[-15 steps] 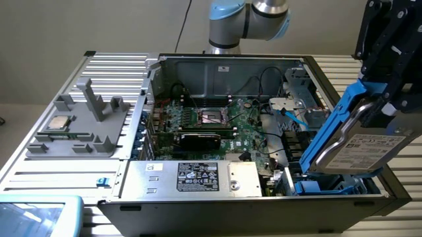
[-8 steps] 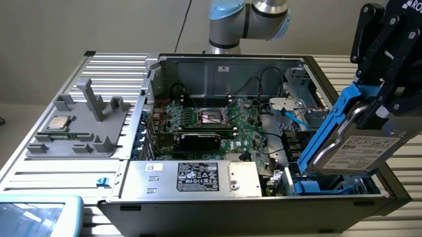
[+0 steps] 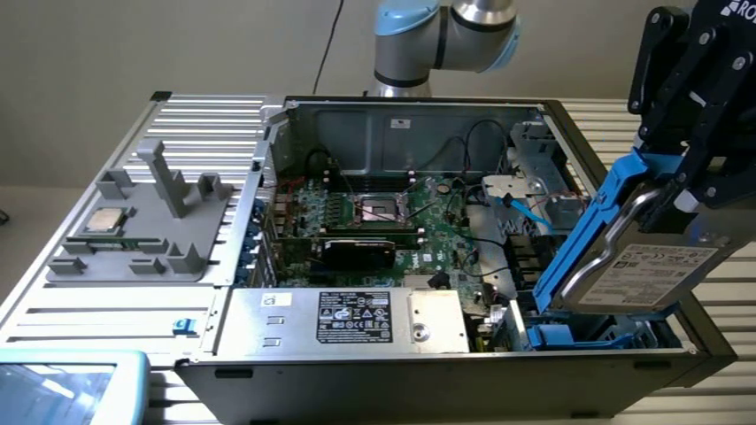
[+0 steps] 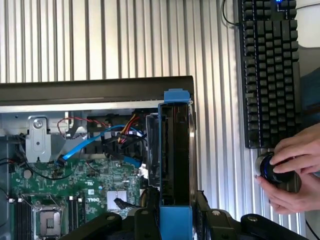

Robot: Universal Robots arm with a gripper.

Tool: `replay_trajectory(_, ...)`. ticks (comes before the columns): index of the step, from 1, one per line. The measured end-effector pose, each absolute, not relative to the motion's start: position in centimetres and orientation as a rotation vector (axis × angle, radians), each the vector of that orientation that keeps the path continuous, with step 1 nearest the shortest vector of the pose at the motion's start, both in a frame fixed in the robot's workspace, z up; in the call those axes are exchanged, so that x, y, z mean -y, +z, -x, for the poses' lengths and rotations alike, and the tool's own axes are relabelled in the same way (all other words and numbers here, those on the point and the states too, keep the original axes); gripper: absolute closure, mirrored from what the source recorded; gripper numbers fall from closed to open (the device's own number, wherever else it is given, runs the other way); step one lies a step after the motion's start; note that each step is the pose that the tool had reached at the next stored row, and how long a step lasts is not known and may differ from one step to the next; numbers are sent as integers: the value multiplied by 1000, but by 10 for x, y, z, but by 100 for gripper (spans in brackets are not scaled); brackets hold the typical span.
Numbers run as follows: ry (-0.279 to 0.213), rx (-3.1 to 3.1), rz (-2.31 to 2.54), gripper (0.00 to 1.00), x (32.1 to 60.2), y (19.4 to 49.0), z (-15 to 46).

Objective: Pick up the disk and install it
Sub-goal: 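Insert the disk into the insertion slot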

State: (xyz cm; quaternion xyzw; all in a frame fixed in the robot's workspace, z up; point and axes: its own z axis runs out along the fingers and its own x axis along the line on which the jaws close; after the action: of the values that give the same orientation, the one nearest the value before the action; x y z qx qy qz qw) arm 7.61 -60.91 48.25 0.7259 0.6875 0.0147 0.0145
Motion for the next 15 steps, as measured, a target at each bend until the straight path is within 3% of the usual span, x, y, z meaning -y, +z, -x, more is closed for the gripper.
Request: replay_trajectory(15,50,-2145,-2258,63,606,470,-76)
